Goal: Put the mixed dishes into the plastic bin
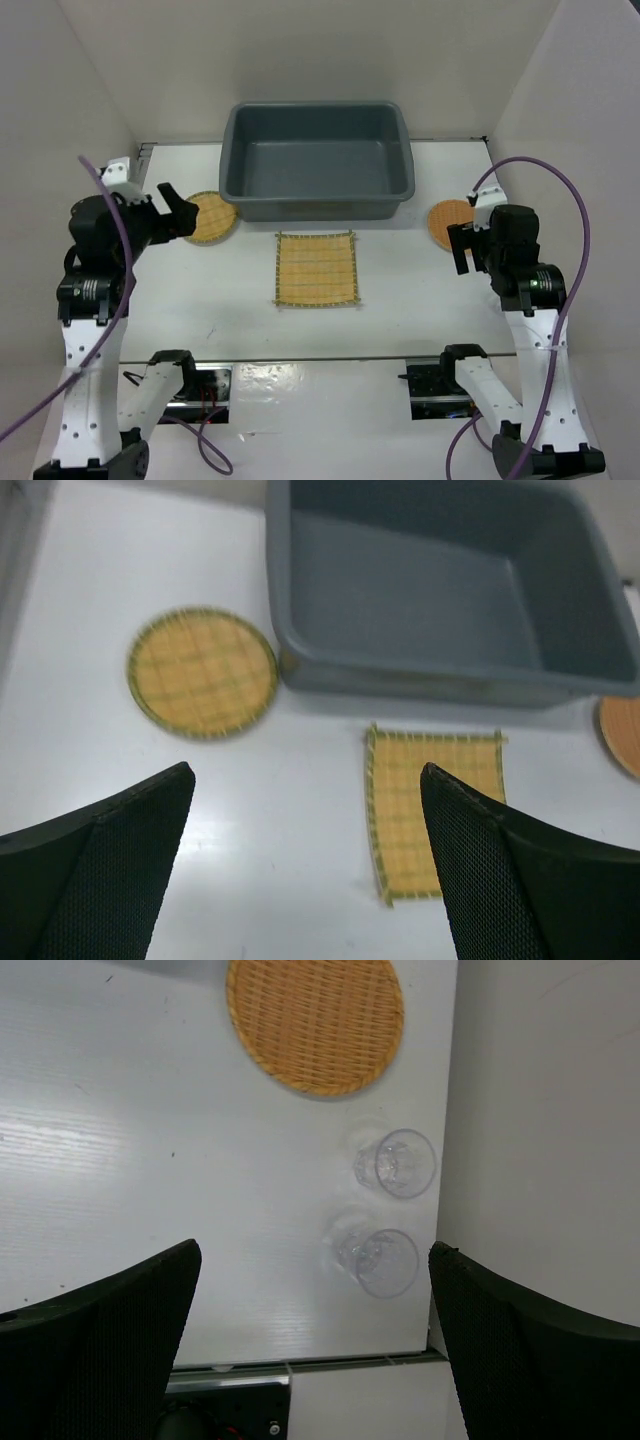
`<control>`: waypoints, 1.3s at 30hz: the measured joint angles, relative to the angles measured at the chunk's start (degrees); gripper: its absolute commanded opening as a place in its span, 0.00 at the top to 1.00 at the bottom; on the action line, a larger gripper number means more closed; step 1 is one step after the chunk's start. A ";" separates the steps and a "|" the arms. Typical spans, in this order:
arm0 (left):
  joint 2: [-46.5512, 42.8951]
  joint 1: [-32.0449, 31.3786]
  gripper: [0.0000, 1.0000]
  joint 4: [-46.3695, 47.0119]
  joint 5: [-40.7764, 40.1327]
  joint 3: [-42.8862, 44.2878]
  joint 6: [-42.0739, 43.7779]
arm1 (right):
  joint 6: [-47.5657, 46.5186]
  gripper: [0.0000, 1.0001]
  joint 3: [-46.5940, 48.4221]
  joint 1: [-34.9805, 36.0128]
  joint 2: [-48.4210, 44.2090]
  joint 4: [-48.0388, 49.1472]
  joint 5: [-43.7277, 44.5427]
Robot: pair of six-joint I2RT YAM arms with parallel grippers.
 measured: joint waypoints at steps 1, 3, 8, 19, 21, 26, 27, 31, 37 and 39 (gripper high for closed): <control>1.99 -0.20 0.00 -1.01 1.22 -0.28 -0.66 | 0.02 0.01 -0.09 0.00 -0.13 0.17 0.66; 4.48 -0.72 0.00 -2.75 2.84 -0.94 -2.34 | -0.02 0.01 -0.85 0.00 -0.07 0.59 1.62; 11.30 -3.76 0.00 -7.96 3.65 -0.37 -4.22 | -1.16 0.01 -3.98 0.17 0.17 1.18 3.30; 20.48 -5.07 0.00 -7.61 15.06 -8.70 -6.08 | -6.51 0.01 -1.05 4.57 12.17 3.21 -6.56; 23.91 -5.60 0.00 -4.48 21.42 -13.31 -7.13 | -6.16 0.01 0.83 6.45 16.92 3.30 -12.11; 25.55 -7.39 0.00 0.20 28.96 -22.88 -10.60 | -2.86 0.01 3.21 7.93 24.85 4.42 -26.18; 24.85 -7.41 0.00 2.32 30.18 -24.61 -11.69 | -1.01 0.01 2.99 7.91 25.53 5.29 -28.65; 23.65 -8.39 0.00 8.26 32.65 -29.38 -16.04 | 8.41 0.01 -1.68 5.11 27.91 11.21 -42.84; 24.59 -13.88 0.10 14.86 31.58 -30.29 -20.70 | 19.15 0.01 -7.65 3.17 37.77 17.79 -52.48; 27.69 -15.78 0.22 16.33 30.95 -29.59 -21.16 | 22.62 0.01 -9.57 3.21 40.89 20.70 -54.29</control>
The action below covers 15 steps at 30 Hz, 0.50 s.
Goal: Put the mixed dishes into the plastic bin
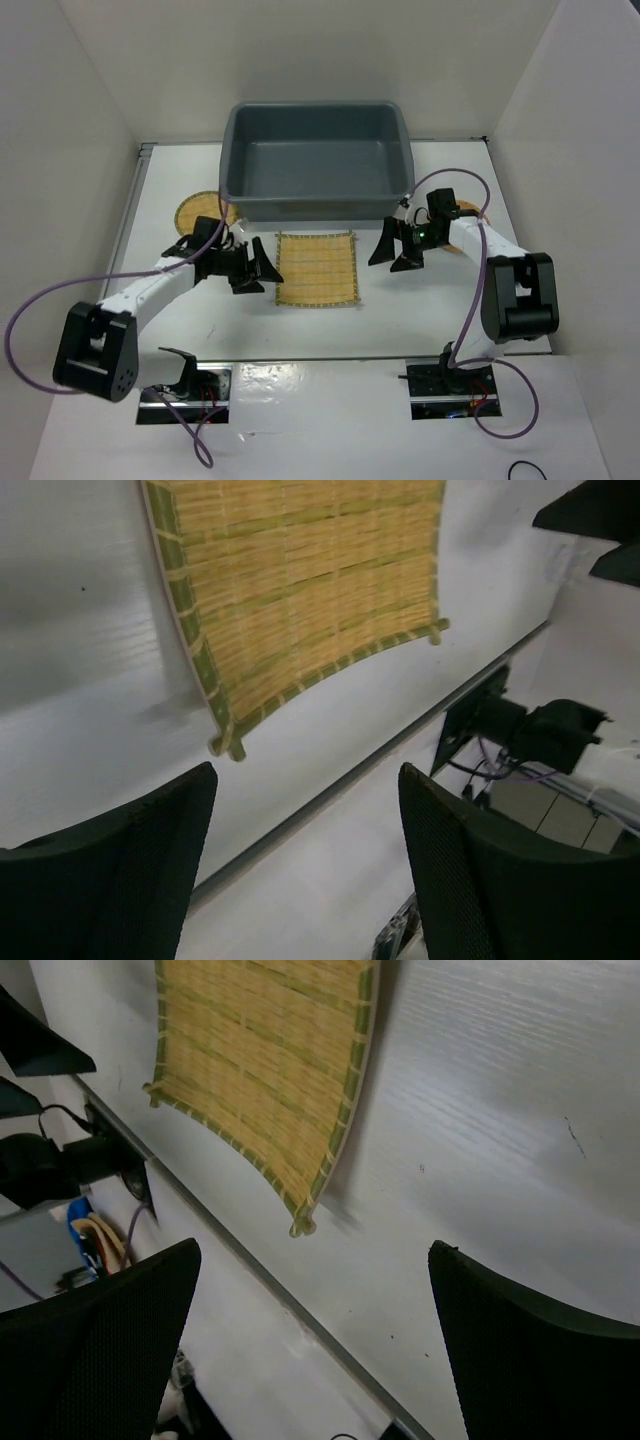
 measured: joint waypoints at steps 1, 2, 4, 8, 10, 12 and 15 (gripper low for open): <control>2.21 -1.07 0.27 0.66 -0.42 0.42 -0.07 | 1.14 0.01 -0.50 0.15 1.38 1.03 -0.22; 4.55 -2.14 0.30 1.42 -0.90 0.63 -0.11 | 1.95 0.01 -0.79 0.22 2.64 2.01 -0.22; 8.11 -3.98 0.45 2.56 -2.14 0.57 -0.20 | 3.19 0.01 -0.85 0.66 4.15 3.98 0.13; 10.64 -6.75 0.62 5.14 -4.44 -0.94 -1.79 | 4.59 0.01 -0.85 2.78 5.11 8.22 0.59; 11.96 -7.67 0.67 6.10 -5.03 -1.42 -2.49 | 5.01 0.01 -0.85 3.98 5.53 9.33 1.09; 14.36 -8.57 0.74 7.43 -5.84 -1.31 -2.89 | 5.53 0.01 -0.94 4.98 5.81 10.29 1.84; 18.93 -10.01 0.82 8.31 -6.40 0.15 -2.99 | 5.77 0.01 -1.70 5.55 6.34 12.26 2.56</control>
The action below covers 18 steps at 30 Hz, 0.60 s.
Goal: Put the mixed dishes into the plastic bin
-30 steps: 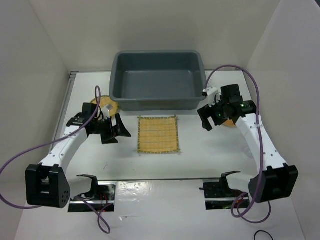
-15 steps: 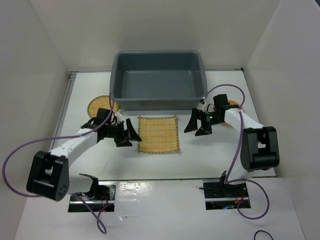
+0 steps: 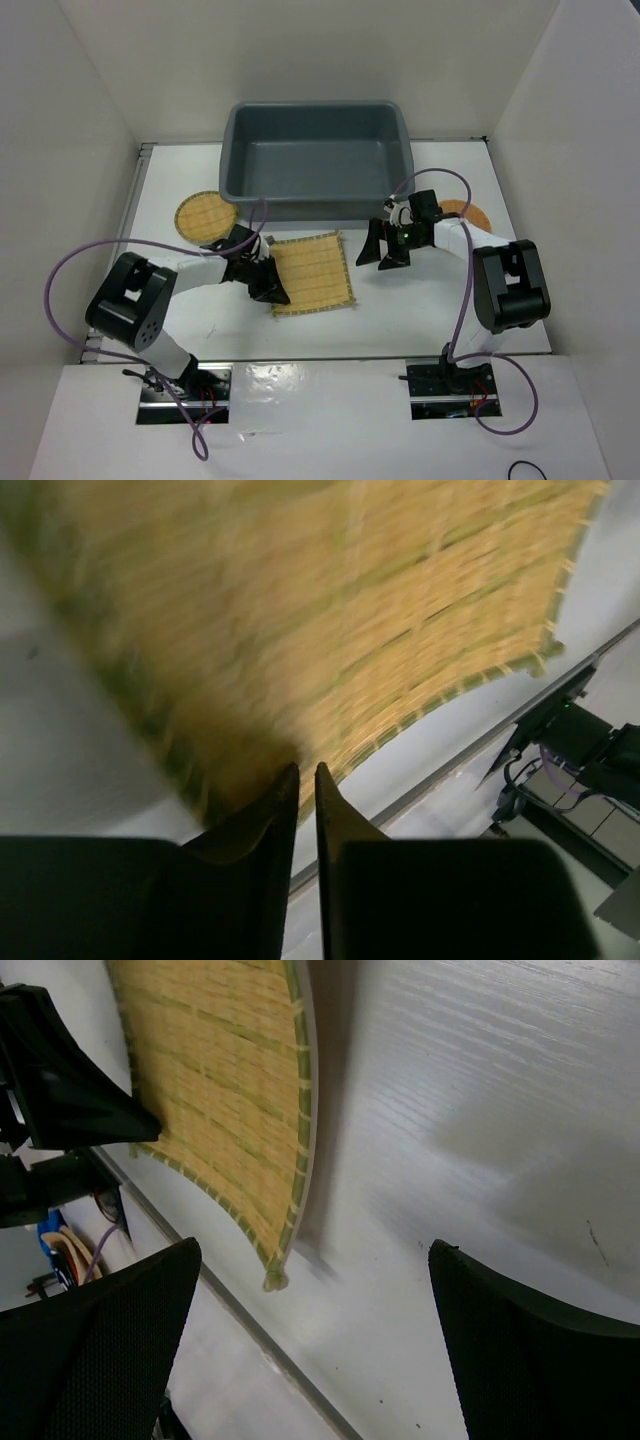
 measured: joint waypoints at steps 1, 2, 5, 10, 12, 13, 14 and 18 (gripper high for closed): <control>1.51 -0.46 0.87 0.15 0.24 0.87 -0.09 | 0.17 0.01 -0.26 0.04 0.24 0.48 0.20; 3.04 -0.98 0.89 0.48 0.70 1.75 -0.31 | 0.17 0.01 -0.55 0.11 0.50 1.03 0.50; 6.54 -2.56 0.94 1.42 1.99 3.93 -1.05 | 0.11 0.01 -0.83 0.31 1.55 1.75 0.81; 9.01 -4.00 0.98 3.37 3.61 5.14 -1.42 | -1.01 0.01 -0.70 1.03 5.62 2.93 -1.68; 9.49 -4.42 1.00 4.13 4.13 5.25 -1.46 | -1.55 0.03 -0.20 2.47 6.14 3.37 -2.43; 9.64 -4.63 1.00 4.42 4.37 5.25 -1.49 | -1.70 0.03 0.13 3.65 6.56 3.41 -2.75; 9.66 -4.94 1.00 4.55 4.42 5.25 -1.49 | -1.92 0.03 0.52 5.07 7.04 3.48 -3.08; 6.75 -6.56 1.00 1.11 0.00 5.42 -1.92 | -2.84 0.04 1.64 10.10 8.31 3.78 -4.17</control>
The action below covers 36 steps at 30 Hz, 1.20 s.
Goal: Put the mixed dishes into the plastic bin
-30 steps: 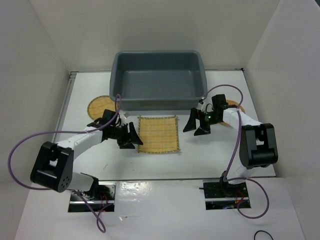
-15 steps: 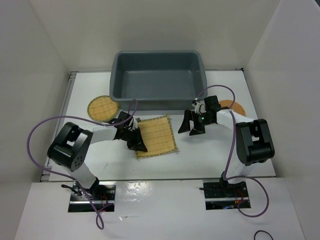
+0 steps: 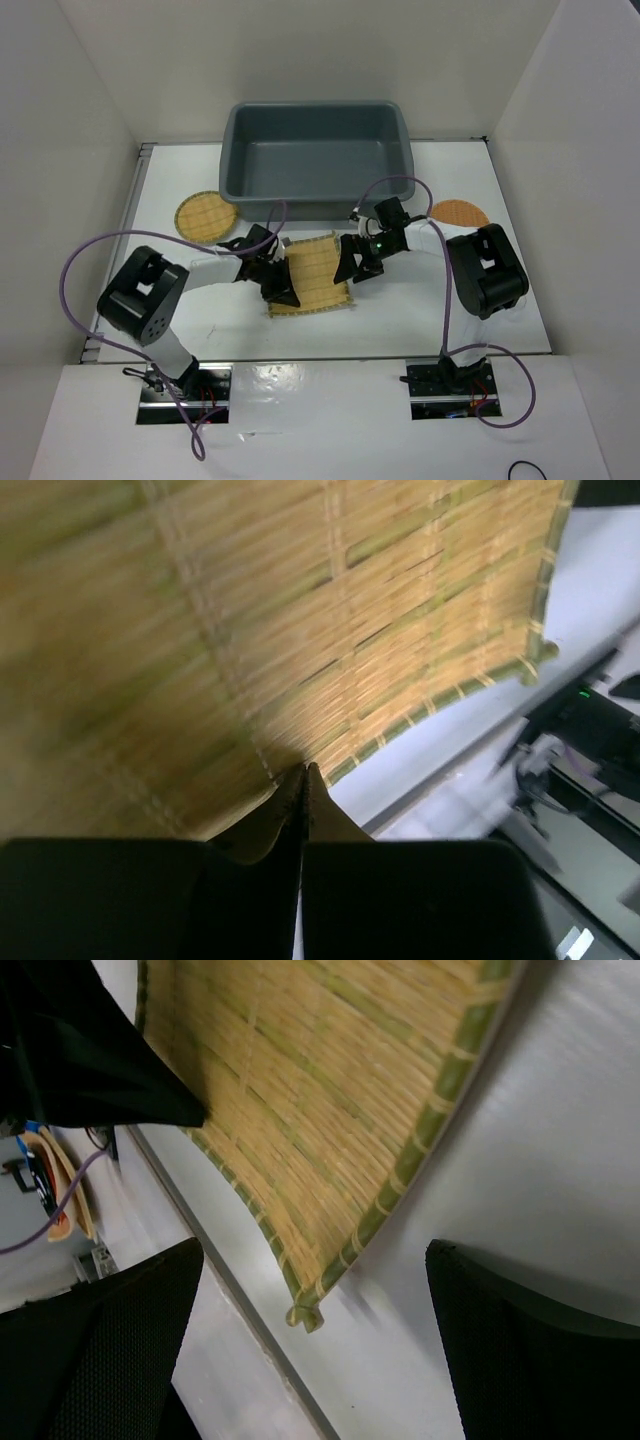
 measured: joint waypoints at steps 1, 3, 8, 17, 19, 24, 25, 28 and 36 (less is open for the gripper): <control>-1.49 -0.37 1.00 -1.62 -1.90 0.00 0.02 | -0.09 0.04 0.04 0.79 0.09 0.02 -0.22; -4.92 -0.74 1.00 -5.75 -6.32 0.00 0.13 | -0.26 0.04 0.04 1.66 0.15 0.04 -0.46; -11.41 -0.68 1.00 -12.66 -12.72 -0.02 -0.20 | -0.55 0.04 0.02 1.70 0.20 0.04 -0.63; -15.26 -0.90 1.00 -17.40 -15.23 -4.44 -2.54 | -1.31 0.04 0.00 1.70 0.20 0.04 -0.61; -15.23 -0.92 1.00 -17.99 -15.67 -4.61 -3.21 | -1.53 0.04 0.00 1.70 0.20 0.02 -0.61; -12.00 -0.90 1.00 -16.90 -14.64 -4.66 -4.79 | -1.99 0.05 -0.11 1.70 0.15 0.02 -0.72; -10.75 -0.90 1.00 -15.80 -13.38 -4.44 -5.16 | -2.14 0.07 -0.13 1.70 0.13 0.02 -0.92; -7.41 -0.92 1.00 -13.29 -9.44 -4.02 -5.22 | -3.26 0.09 -0.26 1.70 0.13 0.02 -1.46; -3.74 -1.64 1.00 -8.11 -2.36 -4.09 -5.16 | -4.79 0.09 -0.68 1.73 0.24 -0.24 -3.56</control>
